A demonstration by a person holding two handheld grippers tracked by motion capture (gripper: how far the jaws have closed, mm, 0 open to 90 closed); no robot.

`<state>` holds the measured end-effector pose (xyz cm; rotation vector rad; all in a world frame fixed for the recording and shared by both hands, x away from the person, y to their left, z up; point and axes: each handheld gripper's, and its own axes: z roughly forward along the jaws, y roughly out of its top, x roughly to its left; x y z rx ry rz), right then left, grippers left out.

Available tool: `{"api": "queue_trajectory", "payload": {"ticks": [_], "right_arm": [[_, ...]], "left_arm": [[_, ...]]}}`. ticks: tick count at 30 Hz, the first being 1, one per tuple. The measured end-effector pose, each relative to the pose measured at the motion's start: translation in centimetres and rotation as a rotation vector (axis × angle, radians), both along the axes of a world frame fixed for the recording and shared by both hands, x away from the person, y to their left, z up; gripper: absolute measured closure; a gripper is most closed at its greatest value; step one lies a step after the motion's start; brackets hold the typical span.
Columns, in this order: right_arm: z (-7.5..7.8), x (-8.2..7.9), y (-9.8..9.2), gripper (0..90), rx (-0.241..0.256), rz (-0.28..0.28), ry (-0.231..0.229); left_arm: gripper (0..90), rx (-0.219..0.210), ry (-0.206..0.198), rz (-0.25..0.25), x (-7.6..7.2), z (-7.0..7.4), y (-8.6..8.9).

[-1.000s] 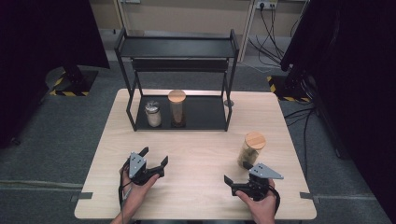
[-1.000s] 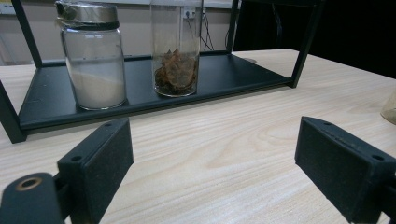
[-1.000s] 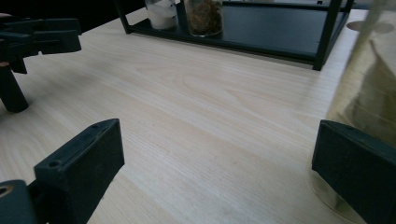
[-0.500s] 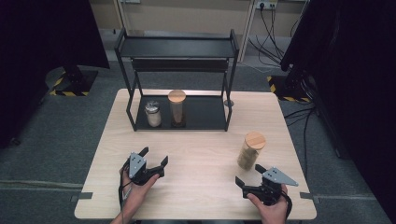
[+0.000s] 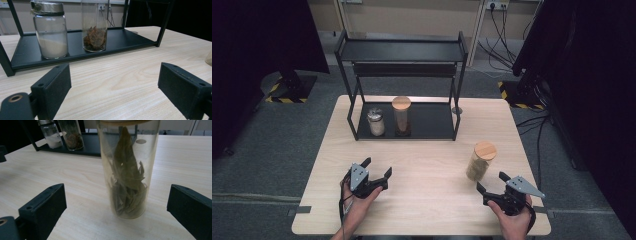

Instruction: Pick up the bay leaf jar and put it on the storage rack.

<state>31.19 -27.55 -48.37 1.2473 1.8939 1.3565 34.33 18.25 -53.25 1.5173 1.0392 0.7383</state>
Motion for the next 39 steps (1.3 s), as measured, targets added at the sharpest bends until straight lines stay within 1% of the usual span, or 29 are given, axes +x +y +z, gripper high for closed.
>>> {"api": "queue_trajectory", "payload": {"ticks": [5,11,17,20,23,27,30,31,37,39], "right_arm": [[0.7,1.2,0.0,3.9,0.0,-0.018,-0.024],[1.3,3.0,0.7,7.2,-0.021,-0.019,-0.043],[1.4,4.5,1.5,11.9,-0.046,-0.009,-0.044],[1.2,5.1,1.7,13.7,-0.057,-0.012,-0.035],[1.0,5.5,1.8,15.6,-0.059,-0.01,-0.027],[0.7,6.0,2.0,20.4,-0.067,-0.016,-0.03],[0.6,6.1,2.0,23.6,-0.069,-0.016,-0.032],[0.6,6.1,2.2,24.3,-0.077,-0.014,-0.039],[0.7,6.1,2.2,25.0,-0.093,-0.009,-0.049],[0.8,6.1,2.2,25.0,-0.091,-0.005,-0.05]], "left_arm": [[10.9,-0.001,-0.005,0.0,0.0,0.0,0.0],[10.9,-0.008,-0.003,0.0,0.0,0.0,0.1],[10.9,-0.006,-0.005,-0.001,-0.1,0.0,0.1],[10.9,-0.005,-0.006,-0.001,-0.1,0.0,0.1],[10.9,-0.005,-0.006,-0.001,-0.1,0.0,0.1],[10.9,-0.004,-0.007,-0.002,-0.1,0.0,0.0],[10.9,-0.003,-0.008,-0.002,-0.1,0.0,0.0],[10.9,-0.003,-0.008,-0.003,-0.1,0.0,0.0],[10.9,-0.003,-0.009,-0.004,-0.1,0.0,0.0],[10.9,-0.003,-0.008,-0.004,-0.1,0.0,0.0]]}}
